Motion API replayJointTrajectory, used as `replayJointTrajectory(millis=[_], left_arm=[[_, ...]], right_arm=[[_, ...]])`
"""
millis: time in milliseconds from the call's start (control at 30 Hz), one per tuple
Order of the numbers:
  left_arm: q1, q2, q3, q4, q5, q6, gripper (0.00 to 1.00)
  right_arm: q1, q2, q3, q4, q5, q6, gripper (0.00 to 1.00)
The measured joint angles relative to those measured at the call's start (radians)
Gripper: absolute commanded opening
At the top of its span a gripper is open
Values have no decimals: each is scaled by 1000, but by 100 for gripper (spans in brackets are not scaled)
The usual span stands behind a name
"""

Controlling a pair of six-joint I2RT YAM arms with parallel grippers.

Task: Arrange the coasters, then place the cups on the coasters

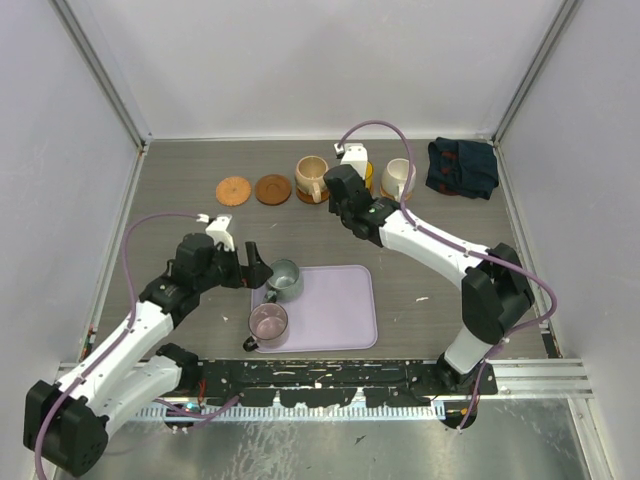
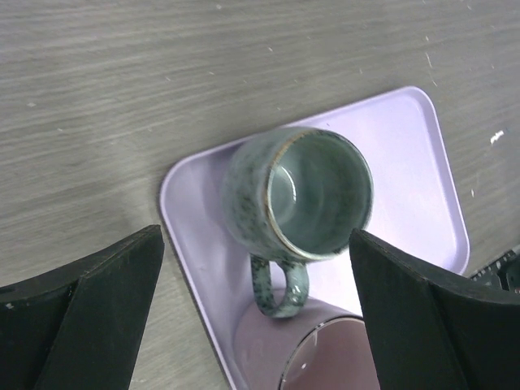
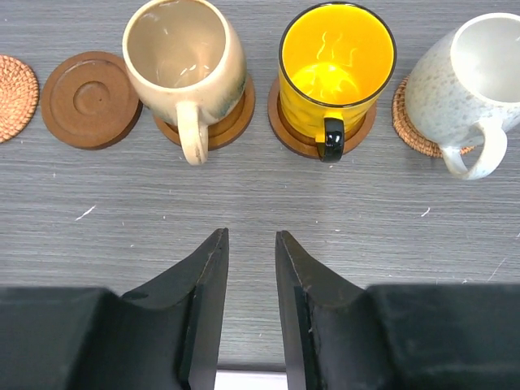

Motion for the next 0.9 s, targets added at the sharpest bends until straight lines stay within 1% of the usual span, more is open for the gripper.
replayJointTrajectory(millis=[233, 433, 533, 633, 700, 733, 800, 833, 867, 900], left_arm=[[-92, -30, -9, -61, 26, -31, 98], [-158, -29, -9, -121, 18, -41, 98], [-177, -13, -9, -132, 12, -48, 100], [-193, 21, -9, -137, 2, -54, 96], [-198, 38, -9, -137, -7, -55, 90], [-199, 45, -9, -137, -13, -56, 84], [-200, 56, -10, -134, -25, -58, 65], [-199, 60, -11, -128, -31, -57, 59], [-199, 63, -14, -121, -37, -56, 55], [-200, 68, -16, -114, -44, -54, 54]], right_arm=[[0, 36, 19, 2, -44, 0, 39], [0, 89, 50, 0, -76, 0, 39], [0, 101, 67, 0, -88, -1, 39], [0, 109, 81, 2, -93, -1, 39], [0, 112, 84, 1, -99, -2, 39], [0, 112, 86, 1, -101, -2, 39], [0, 112, 86, 1, -105, -2, 39], [0, 112, 86, 1, -106, -2, 39], [0, 112, 86, 1, -107, -2, 39], [0, 112, 86, 1, -108, -2, 39]])
